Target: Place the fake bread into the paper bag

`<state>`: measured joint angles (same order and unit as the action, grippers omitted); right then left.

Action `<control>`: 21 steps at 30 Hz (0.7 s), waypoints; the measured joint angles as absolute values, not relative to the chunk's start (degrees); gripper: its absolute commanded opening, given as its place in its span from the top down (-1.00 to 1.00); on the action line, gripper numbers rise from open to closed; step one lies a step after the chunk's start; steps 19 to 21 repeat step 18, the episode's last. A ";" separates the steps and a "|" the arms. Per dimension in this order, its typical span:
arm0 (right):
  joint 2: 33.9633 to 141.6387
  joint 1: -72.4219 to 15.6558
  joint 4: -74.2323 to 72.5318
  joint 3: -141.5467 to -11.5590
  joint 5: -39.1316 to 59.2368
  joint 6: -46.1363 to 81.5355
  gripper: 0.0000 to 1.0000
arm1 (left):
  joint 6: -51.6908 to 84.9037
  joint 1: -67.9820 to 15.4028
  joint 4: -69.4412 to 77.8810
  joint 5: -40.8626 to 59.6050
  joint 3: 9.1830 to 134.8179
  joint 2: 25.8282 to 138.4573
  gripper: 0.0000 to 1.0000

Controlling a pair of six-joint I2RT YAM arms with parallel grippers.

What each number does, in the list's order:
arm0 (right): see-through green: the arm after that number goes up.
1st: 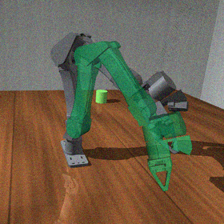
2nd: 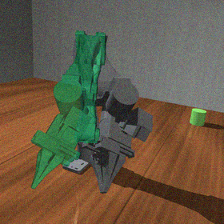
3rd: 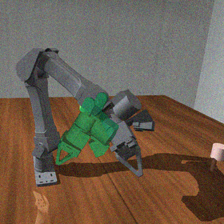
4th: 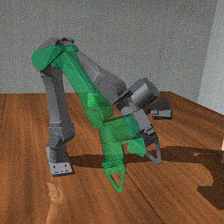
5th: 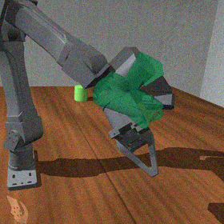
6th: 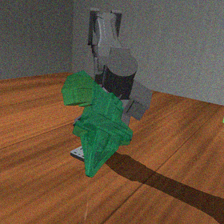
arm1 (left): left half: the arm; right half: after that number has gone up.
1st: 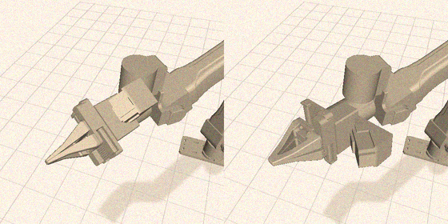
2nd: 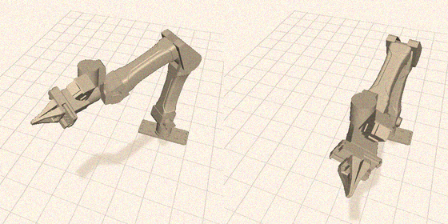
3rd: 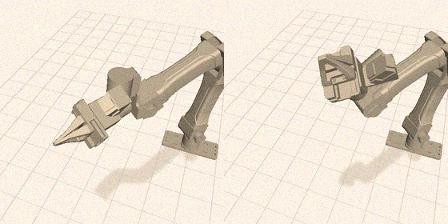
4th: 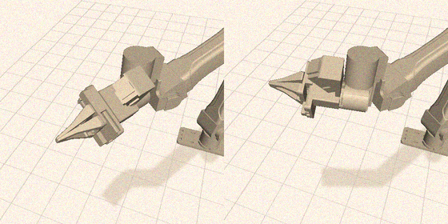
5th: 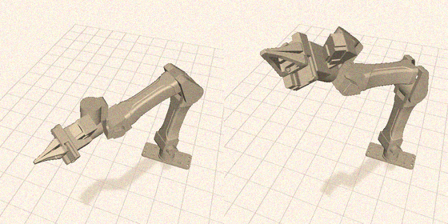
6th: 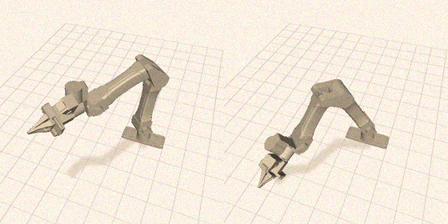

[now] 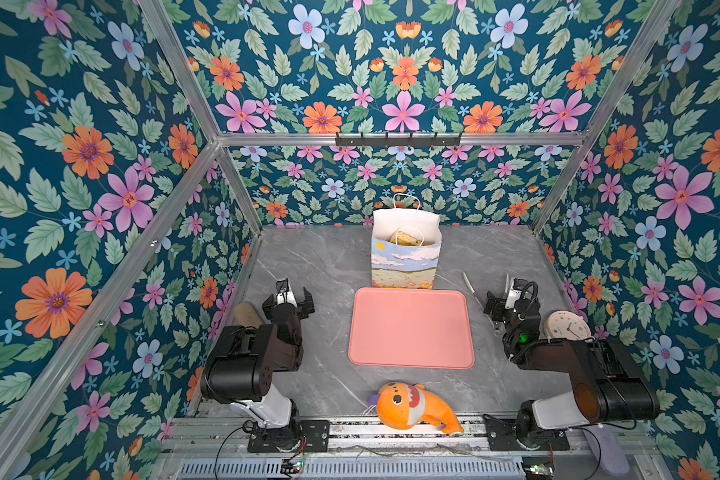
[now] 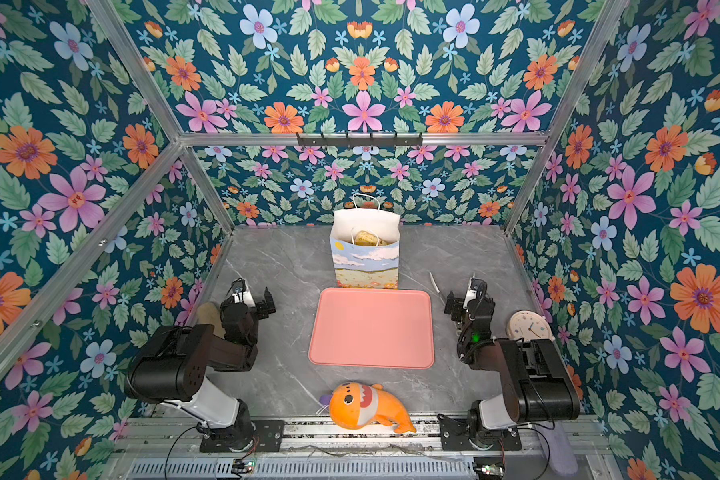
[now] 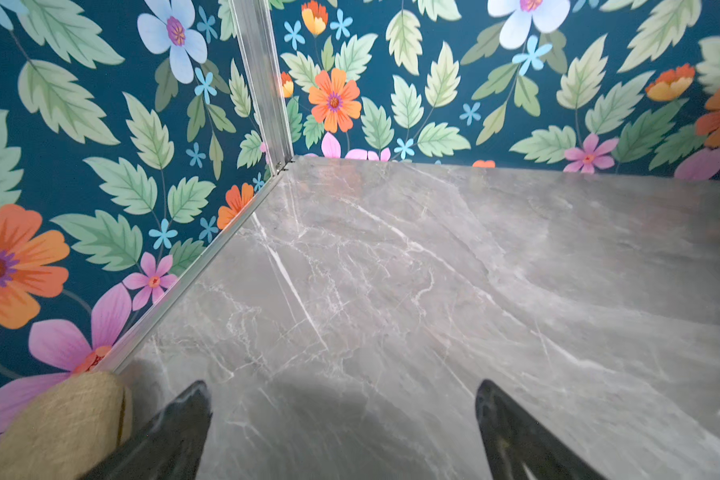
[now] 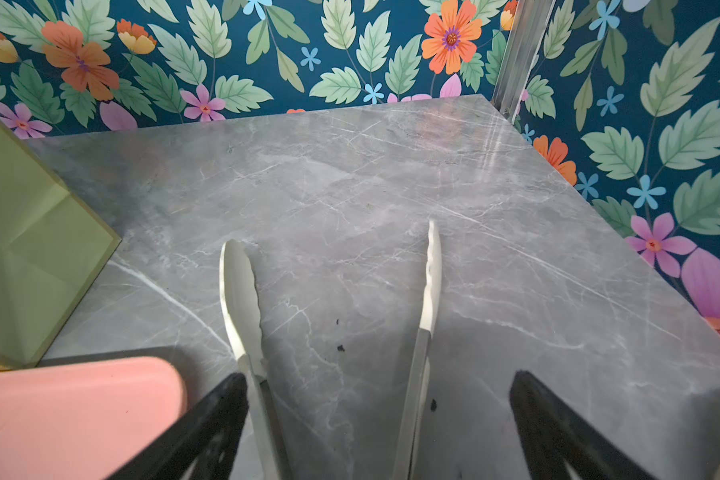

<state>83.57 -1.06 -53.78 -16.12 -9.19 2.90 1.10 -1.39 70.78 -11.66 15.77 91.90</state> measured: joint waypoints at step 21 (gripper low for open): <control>83.57 -1.06 -53.76 -16.16 -9.19 3.03 -0.98 | 1.21 -1.41 70.22 -9.34 15.92 92.05 -1.00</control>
